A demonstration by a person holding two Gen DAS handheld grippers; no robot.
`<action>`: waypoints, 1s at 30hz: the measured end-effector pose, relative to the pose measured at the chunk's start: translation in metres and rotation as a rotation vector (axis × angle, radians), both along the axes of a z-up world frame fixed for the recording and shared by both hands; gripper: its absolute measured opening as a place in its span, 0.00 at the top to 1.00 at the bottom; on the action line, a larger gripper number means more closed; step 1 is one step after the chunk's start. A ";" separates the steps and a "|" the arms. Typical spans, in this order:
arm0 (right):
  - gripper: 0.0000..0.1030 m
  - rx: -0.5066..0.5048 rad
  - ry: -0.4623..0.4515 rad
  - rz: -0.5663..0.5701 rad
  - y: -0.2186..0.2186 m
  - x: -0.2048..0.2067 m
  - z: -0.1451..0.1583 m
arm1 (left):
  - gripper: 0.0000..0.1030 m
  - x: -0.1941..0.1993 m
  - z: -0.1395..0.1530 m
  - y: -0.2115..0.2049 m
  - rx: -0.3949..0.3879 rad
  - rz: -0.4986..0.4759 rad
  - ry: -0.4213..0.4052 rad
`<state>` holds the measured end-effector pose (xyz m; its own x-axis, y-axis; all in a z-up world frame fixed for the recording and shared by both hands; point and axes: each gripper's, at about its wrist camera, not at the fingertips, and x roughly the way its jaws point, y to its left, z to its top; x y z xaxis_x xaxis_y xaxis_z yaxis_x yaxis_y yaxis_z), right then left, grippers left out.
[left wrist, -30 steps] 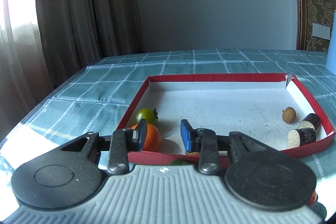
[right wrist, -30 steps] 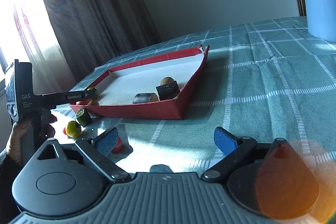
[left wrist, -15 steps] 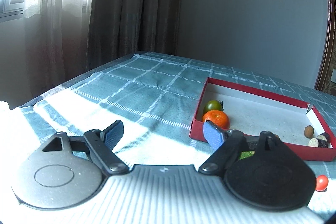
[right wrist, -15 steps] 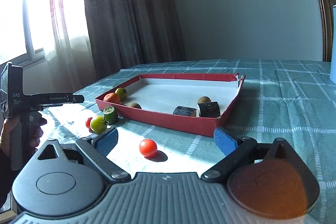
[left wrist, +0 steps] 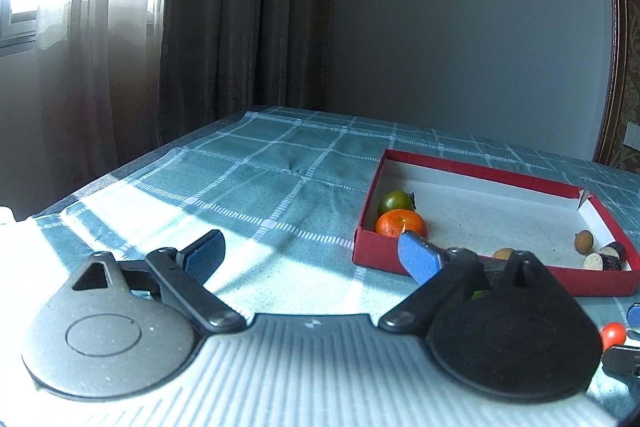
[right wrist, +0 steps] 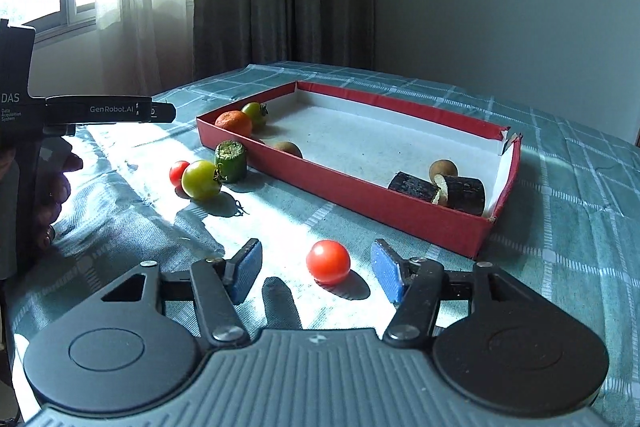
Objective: Organize fruits
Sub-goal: 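Grasp the red cherry tomato on the cloth with the right gripper, then lower the cherry tomato into the tray beside the wooden pieces, open right gripper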
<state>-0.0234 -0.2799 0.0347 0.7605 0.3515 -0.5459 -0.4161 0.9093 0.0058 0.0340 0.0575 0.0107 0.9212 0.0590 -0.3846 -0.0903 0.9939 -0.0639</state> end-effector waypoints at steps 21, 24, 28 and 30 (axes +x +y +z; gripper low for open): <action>0.76 -0.023 0.052 -0.003 0.005 0.011 -0.005 | 0.08 0.008 -0.004 -0.007 0.050 0.012 0.058; 0.76 0.006 0.040 -0.008 0.000 0.009 -0.001 | 0.08 0.010 -0.005 -0.008 0.061 0.013 0.067; 0.76 0.033 0.017 -0.002 -0.001 0.009 0.010 | 0.08 0.012 -0.006 -0.010 0.072 0.015 0.080; 0.76 0.044 0.001 -0.003 -0.003 0.010 0.016 | 0.08 0.012 -0.007 -0.010 0.076 0.016 0.084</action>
<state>-0.0134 -0.2825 0.0504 0.7608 0.3733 -0.5308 -0.4136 0.9092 0.0466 0.0462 0.0472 0.0039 0.8845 0.1054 -0.4544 -0.1080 0.9939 0.0203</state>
